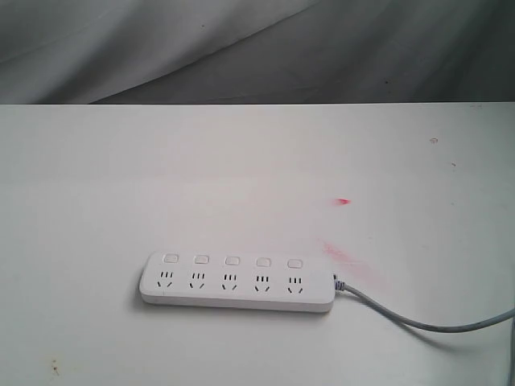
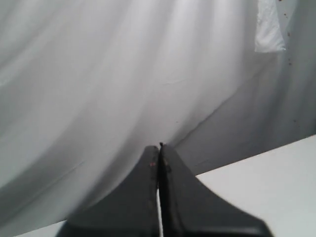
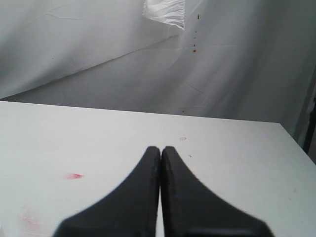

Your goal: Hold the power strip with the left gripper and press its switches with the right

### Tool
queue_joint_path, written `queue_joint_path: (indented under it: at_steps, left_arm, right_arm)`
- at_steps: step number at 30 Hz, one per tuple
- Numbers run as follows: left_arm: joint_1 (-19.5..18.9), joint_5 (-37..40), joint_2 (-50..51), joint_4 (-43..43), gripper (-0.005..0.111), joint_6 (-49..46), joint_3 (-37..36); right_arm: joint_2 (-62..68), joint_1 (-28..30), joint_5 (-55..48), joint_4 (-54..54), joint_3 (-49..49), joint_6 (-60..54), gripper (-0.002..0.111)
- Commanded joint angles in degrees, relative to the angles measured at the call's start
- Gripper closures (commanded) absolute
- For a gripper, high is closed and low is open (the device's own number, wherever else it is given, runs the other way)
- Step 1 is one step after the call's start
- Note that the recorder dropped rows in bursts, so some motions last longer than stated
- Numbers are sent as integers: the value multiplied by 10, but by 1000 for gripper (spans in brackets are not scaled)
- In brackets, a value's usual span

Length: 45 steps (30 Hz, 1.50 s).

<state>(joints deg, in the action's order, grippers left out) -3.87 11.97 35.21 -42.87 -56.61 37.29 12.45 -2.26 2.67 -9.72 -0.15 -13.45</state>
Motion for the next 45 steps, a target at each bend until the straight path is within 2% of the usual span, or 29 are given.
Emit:
queue_joint_path:
  at_steps: [1, 7, 11, 13, 18, 23, 25, 27, 30, 32, 36, 45]
  left_arm:
    - [4, -67, -114, 0, 106, 30, -107]
    - [4, -75, -249, 0, 106, 30, -179]
    - [4, -84, -293, -2, 106, 62, -212]
    - [4, -94, -302, -2, 106, 116, -241]
    - [4, -96, -306, -2, 106, 164, -311]
    - [4, -91, -306, 2, 106, 166, -323]
    - [4, -92, -306, 32, 106, 180, -323]
    - [4, -92, -306, 110, 106, 240, -325]
    - [4, -92, -306, 266, 106, 385, -334]
    - [4, -92, -306, 333, 106, 468, -345]
    - [4, -92, -306, 350, 106, 496, -372]
    - [4, -76, -306, 345, 106, 518, -373]
  right_arm:
    - [-2, 4, 4, -1, 1, 2, 108]
    - [-2, 4, 4, -3, 1, 2, 108]
    - [-2, 4, 4, -3, 1, 2, 108]
    - [-2, 4, 4, -3, 1, 2, 108]
    - [-2, 4, 4, -3, 1, 2, 108]
    - [-2, 4, 4, -3, 1, 2, 108]
    - [-2, 4, 4, -3, 1, 2, 108]
    - [-2, 4, 4, -3, 1, 2, 108]
    - [-2, 4, 4, -3, 1, 2, 108]
    - [-2, 4, 4, -3, 1, 2, 108]
    - [-2, 4, 4, -3, 1, 2, 108]
    - [-2, 4, 4, -3, 1, 2, 108]
